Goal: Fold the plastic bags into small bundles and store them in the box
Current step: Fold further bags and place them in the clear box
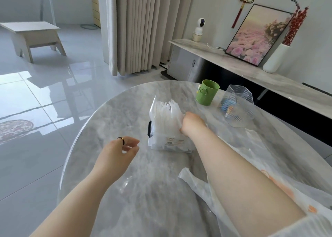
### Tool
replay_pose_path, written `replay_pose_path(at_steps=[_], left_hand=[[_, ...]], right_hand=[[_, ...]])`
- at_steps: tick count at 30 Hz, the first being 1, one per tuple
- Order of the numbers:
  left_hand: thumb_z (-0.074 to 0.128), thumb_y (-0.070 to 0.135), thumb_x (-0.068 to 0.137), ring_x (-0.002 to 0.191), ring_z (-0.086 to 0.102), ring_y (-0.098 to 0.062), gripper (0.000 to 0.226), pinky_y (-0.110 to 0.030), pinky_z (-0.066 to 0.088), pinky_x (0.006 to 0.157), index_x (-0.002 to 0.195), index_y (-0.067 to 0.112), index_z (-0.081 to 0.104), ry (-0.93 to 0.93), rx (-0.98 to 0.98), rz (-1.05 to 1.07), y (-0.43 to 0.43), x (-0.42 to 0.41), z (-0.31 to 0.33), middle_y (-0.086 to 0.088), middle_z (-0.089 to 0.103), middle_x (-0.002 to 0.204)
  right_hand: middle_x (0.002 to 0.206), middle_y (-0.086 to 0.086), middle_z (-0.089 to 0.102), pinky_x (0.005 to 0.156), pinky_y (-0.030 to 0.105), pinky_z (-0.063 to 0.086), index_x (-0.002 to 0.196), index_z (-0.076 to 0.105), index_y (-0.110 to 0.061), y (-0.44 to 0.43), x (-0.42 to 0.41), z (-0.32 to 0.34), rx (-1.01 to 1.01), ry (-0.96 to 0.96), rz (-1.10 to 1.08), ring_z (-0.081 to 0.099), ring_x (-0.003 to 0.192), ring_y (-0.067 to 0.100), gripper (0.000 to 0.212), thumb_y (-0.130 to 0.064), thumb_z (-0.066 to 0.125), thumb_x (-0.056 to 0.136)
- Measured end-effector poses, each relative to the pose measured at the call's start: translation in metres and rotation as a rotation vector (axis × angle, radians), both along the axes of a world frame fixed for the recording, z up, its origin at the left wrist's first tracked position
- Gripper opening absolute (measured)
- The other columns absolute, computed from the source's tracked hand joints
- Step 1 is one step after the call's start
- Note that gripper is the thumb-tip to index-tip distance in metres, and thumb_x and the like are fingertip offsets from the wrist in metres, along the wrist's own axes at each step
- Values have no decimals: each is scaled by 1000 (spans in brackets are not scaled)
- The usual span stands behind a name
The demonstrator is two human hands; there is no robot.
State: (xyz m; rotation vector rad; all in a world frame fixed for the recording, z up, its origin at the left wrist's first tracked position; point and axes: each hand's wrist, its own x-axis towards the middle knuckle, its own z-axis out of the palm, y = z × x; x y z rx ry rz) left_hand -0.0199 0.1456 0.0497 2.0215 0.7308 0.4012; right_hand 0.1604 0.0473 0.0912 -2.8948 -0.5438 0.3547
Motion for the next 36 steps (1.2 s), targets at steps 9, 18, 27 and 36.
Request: replay_pose_path(at_steps=[9,18,27,36], left_hand=[[52,20,91,88,53,-5,11,-1,31,64,94,30,55,92,19,-51,-2,1,-5,11,60,92],[52,19,91,86,51,-7,19,-3,31,62,108,19,61,118,71,-68,-7,0,-3,10,56,89],[48,21,93,86,52,-8,17,-18,39,67,97,29,63,155,111,-205,-47,3,14,10,59,95],[47,25,93,95,55,-11,15,-22,44,81,96,29,61,291,237,-450,-99,-5,12,5,64,104]], right_hand=[[92,16,59,75,34,49,84,56,-9,11,-7,6,137,252,151,58,83,27,10,-10,47,89],[127,11,54,91,33,45,127,47,-4,-30,-21,31,67,229,104,55,111,26,47,-24,56,86],[113,12,65,88,34,47,106,66,-2,-97,-37,38,238,-59,-4,57,108,27,25,-7,50,88],[137,-7,45,99,25,36,132,44,-21,-206,-108,-30,-8,121,-5,43,126,13,58,-48,58,83]])
